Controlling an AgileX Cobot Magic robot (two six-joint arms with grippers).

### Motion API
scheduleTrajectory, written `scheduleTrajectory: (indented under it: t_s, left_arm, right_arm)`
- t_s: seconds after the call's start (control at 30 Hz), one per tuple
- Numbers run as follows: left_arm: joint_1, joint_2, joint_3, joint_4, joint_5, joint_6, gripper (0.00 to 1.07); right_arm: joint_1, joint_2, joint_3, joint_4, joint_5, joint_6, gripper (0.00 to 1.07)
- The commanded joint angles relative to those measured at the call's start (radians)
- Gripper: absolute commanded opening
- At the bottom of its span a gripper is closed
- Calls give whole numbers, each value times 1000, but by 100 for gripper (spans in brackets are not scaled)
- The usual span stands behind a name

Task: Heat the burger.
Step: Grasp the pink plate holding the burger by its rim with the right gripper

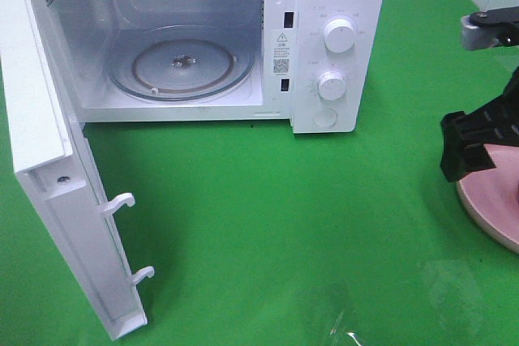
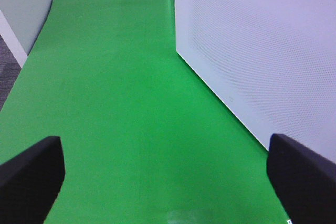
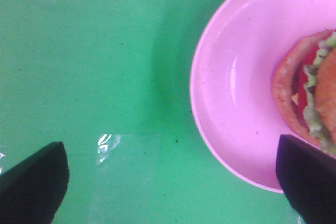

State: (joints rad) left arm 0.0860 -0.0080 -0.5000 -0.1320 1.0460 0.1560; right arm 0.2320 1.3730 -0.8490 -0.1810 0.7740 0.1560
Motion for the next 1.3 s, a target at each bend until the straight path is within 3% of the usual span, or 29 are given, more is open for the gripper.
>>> scheduleTrajectory:
  t_s: [0.03,0.1,0.33,1.3]
  left_arm:
    - [-3,-20,3,-9,-10,-6,103]
    - [-3,-20,3,-9,-10,-6,103]
    - [-3,-20,3,-9,-10,-6,103]
    - [-3,-20,3,-9,-10,-6,103]
  right_arm:
    - [-43,24,-3,-5,6,-12,97]
    - [-86,82,-3,-2,-6,-14,96]
    - [-109,187,-3,-1,-57,-14,94]
    - [-122,478,-3,-9,-316,-75,88]
